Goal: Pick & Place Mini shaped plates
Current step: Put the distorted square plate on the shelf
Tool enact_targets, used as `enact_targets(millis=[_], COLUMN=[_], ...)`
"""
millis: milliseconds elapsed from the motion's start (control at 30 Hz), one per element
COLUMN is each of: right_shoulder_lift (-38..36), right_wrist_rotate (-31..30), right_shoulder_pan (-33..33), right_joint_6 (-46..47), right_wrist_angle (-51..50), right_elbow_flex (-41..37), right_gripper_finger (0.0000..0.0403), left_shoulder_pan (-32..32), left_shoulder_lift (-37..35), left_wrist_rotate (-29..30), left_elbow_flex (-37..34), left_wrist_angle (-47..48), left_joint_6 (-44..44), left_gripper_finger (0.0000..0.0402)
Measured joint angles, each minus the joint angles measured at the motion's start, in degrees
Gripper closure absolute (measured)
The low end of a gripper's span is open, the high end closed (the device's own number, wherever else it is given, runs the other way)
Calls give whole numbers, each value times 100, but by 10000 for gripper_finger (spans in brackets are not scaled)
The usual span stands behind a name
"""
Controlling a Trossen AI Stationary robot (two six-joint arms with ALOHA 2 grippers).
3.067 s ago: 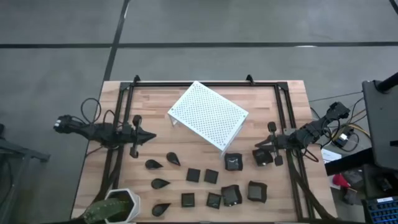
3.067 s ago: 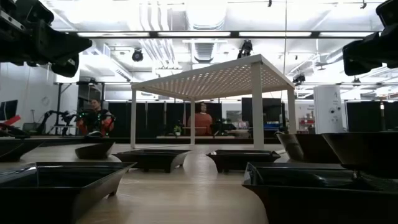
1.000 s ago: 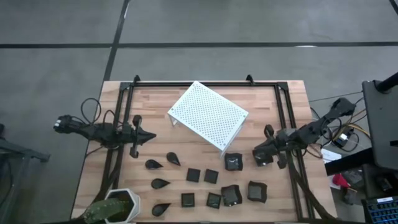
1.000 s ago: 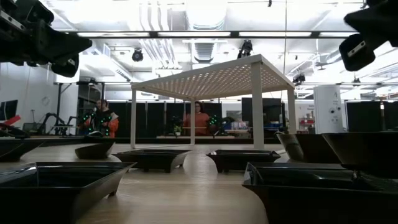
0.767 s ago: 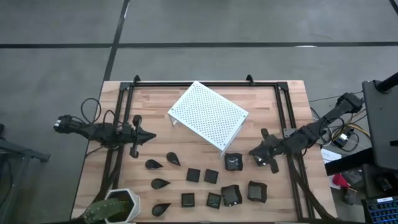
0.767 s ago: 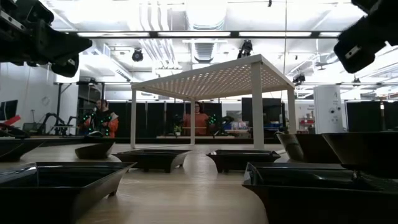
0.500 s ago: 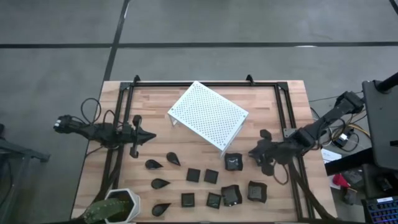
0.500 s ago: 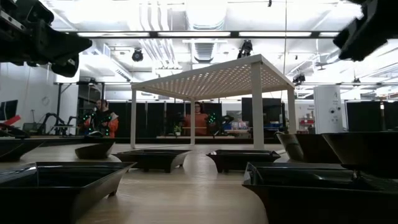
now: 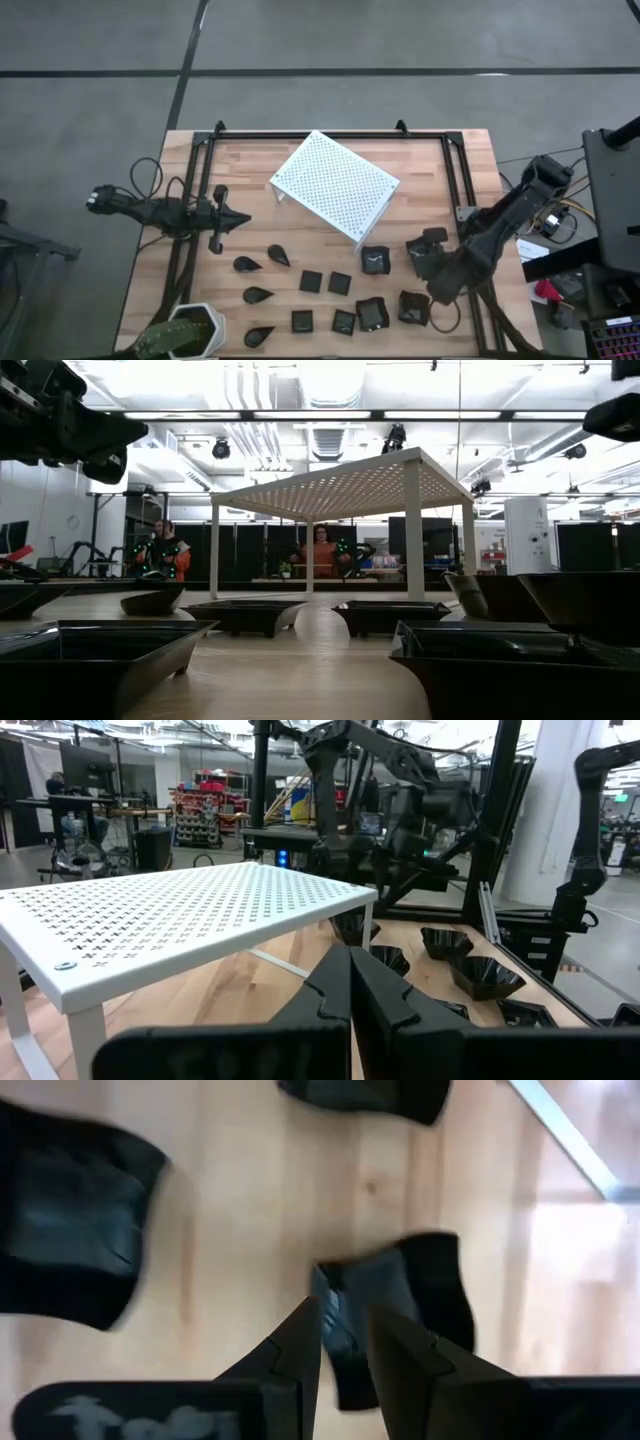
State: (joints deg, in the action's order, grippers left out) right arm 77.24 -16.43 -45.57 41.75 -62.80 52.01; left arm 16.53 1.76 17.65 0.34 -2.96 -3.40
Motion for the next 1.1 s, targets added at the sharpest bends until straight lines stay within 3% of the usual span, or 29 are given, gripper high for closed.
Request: enact_targets(millis=[333, 900, 1100], right_shoulder_lift=[808, 618, 617], right_wrist_rotate=[198, 136, 137], right_shoulder_pan=[-78, -323, -341], right_joint_6=[160, 623, 690], right_wrist_angle=[-173, 165, 216], right_elbow_flex=[206, -315, -361], right_gripper_finger=[305, 227, 224], left_shoulder_pan=[-4, 2, 0], left_shoulder_lift=[0, 0, 0], left_wrist_rotate=[0, 2, 0], left_elbow_flex=[0, 0, 0], left_wrist_angle=[0, -2, 0], left_joint_6=[-2, 0, -2], left_gripper_finger=[401, 401, 401])
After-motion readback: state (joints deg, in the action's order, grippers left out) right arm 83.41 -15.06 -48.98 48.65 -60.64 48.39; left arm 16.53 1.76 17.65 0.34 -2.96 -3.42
